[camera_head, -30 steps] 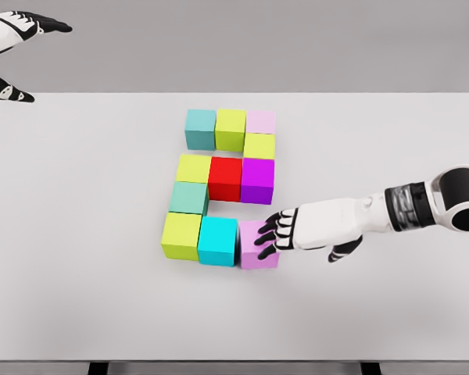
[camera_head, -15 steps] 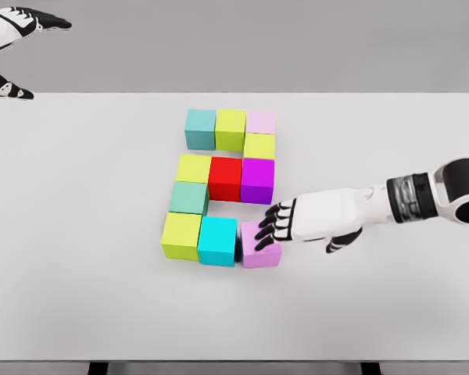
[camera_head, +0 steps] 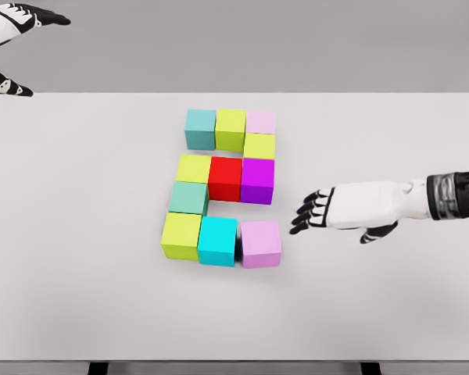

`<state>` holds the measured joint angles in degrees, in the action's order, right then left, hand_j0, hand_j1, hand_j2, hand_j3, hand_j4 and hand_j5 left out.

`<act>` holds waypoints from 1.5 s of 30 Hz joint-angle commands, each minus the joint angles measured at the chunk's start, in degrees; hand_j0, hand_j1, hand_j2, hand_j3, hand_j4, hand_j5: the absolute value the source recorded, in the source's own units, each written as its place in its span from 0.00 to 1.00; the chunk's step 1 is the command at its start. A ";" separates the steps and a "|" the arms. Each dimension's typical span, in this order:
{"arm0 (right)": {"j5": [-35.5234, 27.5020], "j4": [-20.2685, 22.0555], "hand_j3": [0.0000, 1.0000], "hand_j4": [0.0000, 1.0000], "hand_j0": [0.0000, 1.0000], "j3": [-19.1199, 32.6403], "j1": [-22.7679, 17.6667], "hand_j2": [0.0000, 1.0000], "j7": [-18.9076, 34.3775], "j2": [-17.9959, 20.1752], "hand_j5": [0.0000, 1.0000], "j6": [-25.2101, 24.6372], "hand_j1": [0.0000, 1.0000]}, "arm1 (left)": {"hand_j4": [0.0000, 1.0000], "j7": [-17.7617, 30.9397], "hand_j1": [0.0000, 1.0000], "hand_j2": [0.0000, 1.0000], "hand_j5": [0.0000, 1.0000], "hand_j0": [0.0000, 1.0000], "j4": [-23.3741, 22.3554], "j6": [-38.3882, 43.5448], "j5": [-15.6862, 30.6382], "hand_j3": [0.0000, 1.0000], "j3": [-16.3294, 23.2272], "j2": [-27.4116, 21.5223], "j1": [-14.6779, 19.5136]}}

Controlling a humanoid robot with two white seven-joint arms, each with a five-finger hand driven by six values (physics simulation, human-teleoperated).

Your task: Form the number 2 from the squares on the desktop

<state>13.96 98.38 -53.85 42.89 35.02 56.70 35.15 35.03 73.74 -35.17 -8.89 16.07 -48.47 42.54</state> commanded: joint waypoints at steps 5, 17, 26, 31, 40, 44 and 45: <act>2.38 0.06 1.00 1.00 1.00 -1.25 0.00 1.00 -0.02 -0.01 1.00 -0.15 1.00 | 1.00 -0.03 1.00 1.00 1.00 1.00 0.00 0.17 0.36 1.00 0.02 -0.13 0.00; 2.47 1.38 1.00 1.00 1.00 -2.92 0.09 1.00 -0.02 -2.47 1.00 -0.15 1.00 | 1.00 -0.03 1.00 1.00 1.00 1.00 -0.79 0.17 0.36 1.00 0.02 -0.13 0.09; 2.21 2.26 1.00 1.00 1.00 -2.92 0.62 1.00 -0.02 -3.00 1.00 -0.15 1.00 | 1.00 -0.03 1.00 1.00 1.00 1.00 -0.79 0.17 0.36 1.00 0.02 -0.13 0.26; 2.12 2.17 1.00 1.00 1.00 -3.01 0.70 1.00 -0.02 -3.61 1.00 -0.15 1.00 | 1.00 -0.03 1.00 1.00 1.00 1.00 -0.79 0.17 0.36 1.00 0.02 -0.13 0.35; 2.30 -0.46 1.00 1.00 1.00 -2.66 0.70 1.00 -0.02 -2.82 1.00 -0.15 1.00 | 1.00 -0.03 1.00 1.00 1.00 1.00 -0.70 0.17 0.36 1.00 -0.16 -0.66 0.35; 1.60 -4.76 1.00 1.00 1.00 2.42 0.88 1.00 -0.02 -2.47 1.00 -0.15 1.00 | 1.00 -0.03 1.00 1.00 1.00 1.00 2.55 0.17 0.27 1.00 -0.60 -1.27 0.26; -1.91 -8.98 1.00 1.00 1.00 5.68 0.88 1.00 -0.02 -2.47 1.00 -0.15 1.00 | 1.00 -0.03 1.00 1.00 1.00 1.00 3.08 0.17 0.45 1.00 -0.69 -1.45 0.35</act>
<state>13.54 93.31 -52.05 43.77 35.03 54.05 35.16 35.03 75.53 -35.17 -8.83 15.58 -49.50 42.89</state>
